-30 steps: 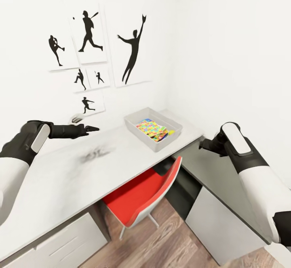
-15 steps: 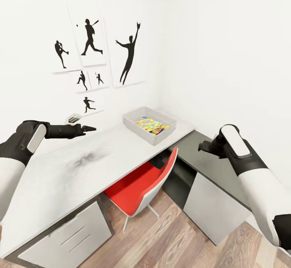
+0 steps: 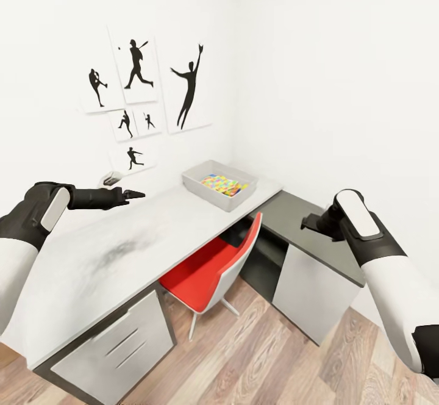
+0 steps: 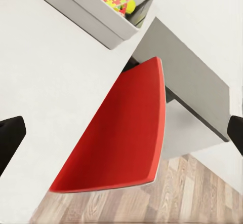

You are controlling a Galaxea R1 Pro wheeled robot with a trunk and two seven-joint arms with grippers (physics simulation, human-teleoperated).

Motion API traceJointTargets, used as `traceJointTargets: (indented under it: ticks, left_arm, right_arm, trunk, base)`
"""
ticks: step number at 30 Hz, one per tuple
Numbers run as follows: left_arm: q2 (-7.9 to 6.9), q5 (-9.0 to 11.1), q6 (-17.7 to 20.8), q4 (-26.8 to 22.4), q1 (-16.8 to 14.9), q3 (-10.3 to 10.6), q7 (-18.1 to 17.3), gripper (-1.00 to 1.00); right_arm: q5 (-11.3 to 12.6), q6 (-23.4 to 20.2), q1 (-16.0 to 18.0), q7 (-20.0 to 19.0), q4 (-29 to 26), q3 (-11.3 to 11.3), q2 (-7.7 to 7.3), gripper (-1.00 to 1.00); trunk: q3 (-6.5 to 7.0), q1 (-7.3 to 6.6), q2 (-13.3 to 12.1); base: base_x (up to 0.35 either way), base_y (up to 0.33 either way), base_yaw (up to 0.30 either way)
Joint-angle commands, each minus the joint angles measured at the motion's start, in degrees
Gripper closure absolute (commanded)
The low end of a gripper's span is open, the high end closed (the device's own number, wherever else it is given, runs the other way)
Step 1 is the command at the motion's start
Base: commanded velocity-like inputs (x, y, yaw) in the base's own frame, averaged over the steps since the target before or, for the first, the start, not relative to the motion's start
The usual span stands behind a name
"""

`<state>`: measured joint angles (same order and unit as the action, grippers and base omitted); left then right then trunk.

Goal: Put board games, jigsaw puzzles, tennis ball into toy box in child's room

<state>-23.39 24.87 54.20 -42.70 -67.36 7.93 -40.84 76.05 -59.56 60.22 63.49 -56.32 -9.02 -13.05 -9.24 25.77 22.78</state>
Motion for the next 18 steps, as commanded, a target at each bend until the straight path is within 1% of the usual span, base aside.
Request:
traceJointTargets:
  ticks: [1, 4, 6, 18]
  left_arm:
    - [-0.07, 0.11, 0.21, -0.01, -0.06, 0.16, -0.11, -1.00]
    - [-0.07, 0.14, 0.21, -0.01, -0.06, 0.16, -0.11, -1.00]
    - [-0.07, 0.14, 0.21, -0.01, -0.06, 0.16, -0.11, -1.00]
    - [-0.07, 0.18, 0.13, -0.01, -0.06, 0.16, -0.11, -1.00]
  right_arm:
    - [0.51, -0.29, 0.05, 0.59, 0.04, -0.16, -0.04, -1.00]
    - [0.51, -0.29, -0.23, 0.58, 0.12, -0.08, -0.04, -1.00]
    - [0.51, -0.29, -0.36, 0.57, 0.12, -0.05, -0.04, -1.00]
    - [0.38, -0.26, -0.52, 0.58, 0.21, -0.03, -0.04, -1.00]
  trunk:
    - [-0.05, 0.02, 0.14]
    - [0.22, 0.02, 0.14]
    - [0.40, 0.02, 0.14]
    - [1.46, 0.02, 0.14]
  base:
    - [-0.252, 0.194, -0.153]
    - [-0.197, 0.152, -0.153]
    - [-0.083, 0.057, -0.153]
    - [-0.010, 0.007, -0.153]
